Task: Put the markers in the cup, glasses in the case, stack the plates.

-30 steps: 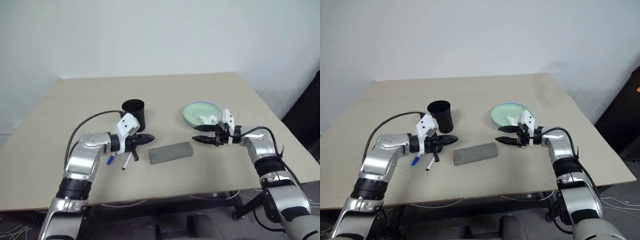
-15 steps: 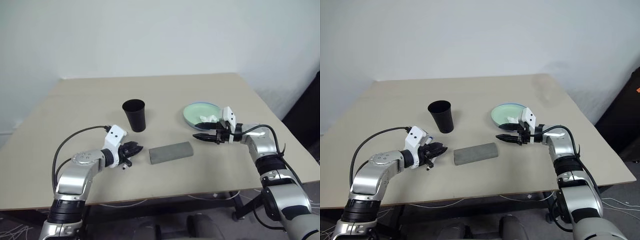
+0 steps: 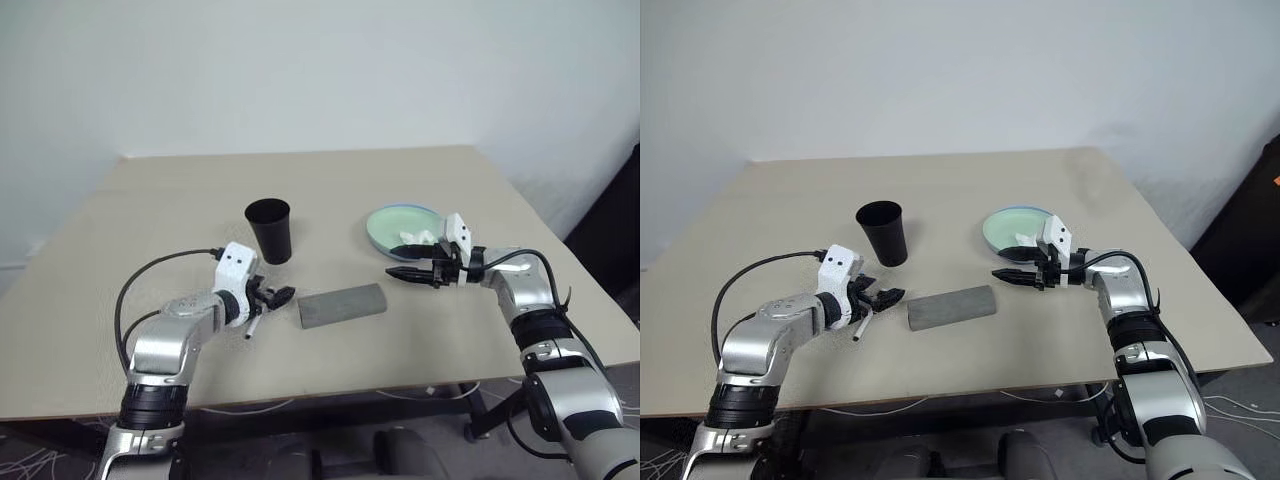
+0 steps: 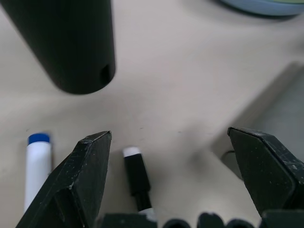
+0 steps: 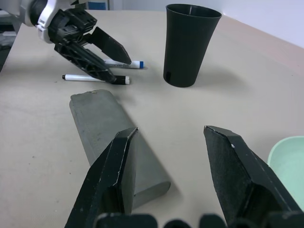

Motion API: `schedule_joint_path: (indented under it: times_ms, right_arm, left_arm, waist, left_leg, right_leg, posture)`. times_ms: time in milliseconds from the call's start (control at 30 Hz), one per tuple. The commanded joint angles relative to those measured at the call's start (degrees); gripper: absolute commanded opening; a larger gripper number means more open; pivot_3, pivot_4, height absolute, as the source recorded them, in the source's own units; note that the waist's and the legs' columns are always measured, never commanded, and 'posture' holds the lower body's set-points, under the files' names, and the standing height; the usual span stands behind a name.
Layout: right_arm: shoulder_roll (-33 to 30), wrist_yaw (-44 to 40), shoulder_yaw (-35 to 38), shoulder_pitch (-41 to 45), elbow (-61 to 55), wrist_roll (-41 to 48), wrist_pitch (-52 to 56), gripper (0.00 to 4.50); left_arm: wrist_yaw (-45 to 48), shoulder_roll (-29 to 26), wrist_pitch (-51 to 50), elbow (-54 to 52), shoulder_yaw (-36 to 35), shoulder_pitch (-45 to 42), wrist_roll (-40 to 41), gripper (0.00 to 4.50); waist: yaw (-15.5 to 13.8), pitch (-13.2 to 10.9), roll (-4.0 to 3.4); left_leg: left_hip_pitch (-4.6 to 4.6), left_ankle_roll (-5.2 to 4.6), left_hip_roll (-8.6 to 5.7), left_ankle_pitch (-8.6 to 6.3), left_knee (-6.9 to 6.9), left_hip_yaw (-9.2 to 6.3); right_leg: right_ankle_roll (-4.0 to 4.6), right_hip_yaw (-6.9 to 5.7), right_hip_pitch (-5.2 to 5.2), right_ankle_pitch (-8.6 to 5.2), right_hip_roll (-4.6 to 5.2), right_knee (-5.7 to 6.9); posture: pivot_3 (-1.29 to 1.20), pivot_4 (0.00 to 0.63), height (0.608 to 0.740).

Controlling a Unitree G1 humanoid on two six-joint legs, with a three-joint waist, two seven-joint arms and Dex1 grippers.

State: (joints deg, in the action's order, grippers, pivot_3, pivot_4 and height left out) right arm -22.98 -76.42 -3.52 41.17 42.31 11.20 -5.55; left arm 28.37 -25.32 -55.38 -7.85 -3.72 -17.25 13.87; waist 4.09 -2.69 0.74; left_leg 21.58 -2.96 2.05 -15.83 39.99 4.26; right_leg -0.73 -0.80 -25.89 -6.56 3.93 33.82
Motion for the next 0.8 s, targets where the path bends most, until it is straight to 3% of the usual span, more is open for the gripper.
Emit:
schedule_joint_path:
  times_ms: [33, 500, 700, 800]
  right_arm:
    - [-0.68, 0.06, 0.70, 1.15, -0.65, 0.28, -1.21, 2.37]
    - [-0.06, 0.56, 0.27, 1.48, 1.00, -0.56, -2.93, 2.37]
    - [0.25, 1.25, 0.28, 1.28, 0.84, -0.42, -3.51, 2.37]
    - [0.40, 1.60, 0.23, 0.95, 0.61, -0.36, -3.70, 2.37]
  left_arm:
    - [-2.49, -0.89, -6.32, -3.11, 0.16, -2.62, 0.15, 4.17]
    - [-4.37, -3.79, -23.96, -4.93, 3.00, -10.71, 2.40, 4.17]
    - [-3.02, -7.41, -30.90, -1.76, 8.74, -13.83, 3.87, 4.17]
    - [-2.74, -7.75, -31.05, 0.70, 7.81, -16.07, 4.10, 4.17]
  waist:
    - [0.02, 0.00, 0.00]
    - [0.02, 0.00, 0.01]
    - [0.06, -0.01, 0.01]
    - [0.04, -0.01, 0.02]
  left_leg:
    - [0.00, 0.00, 0.00, 0.00, 0.00, 0.00]
    - [0.01, 0.01, -0.04, 0.00, -0.04, -0.08]
    - [-0.01, 0.01, -0.05, 0.00, -0.09, -0.07]
    - [-0.03, 0.01, -0.05, 0.00, -0.12, -0.09]
  right_leg:
    - [0.00, 0.00, 0.00, 0.00, 0.00, 0.00]
    - [0.00, 0.00, 0.01, 0.00, 0.00, -0.02]
    - [0.00, 0.02, 0.00, 0.00, -0.01, -0.02]
    - [0.00, 0.02, 0.00, 0.00, -0.01, -0.03]
  posture:
    - [0.00, 0.000, 0.732]
    - [0.00, 0.000, 0.732]
    - [0.00, 0.000, 0.732]
    - [0.00, 0.000, 0.732]
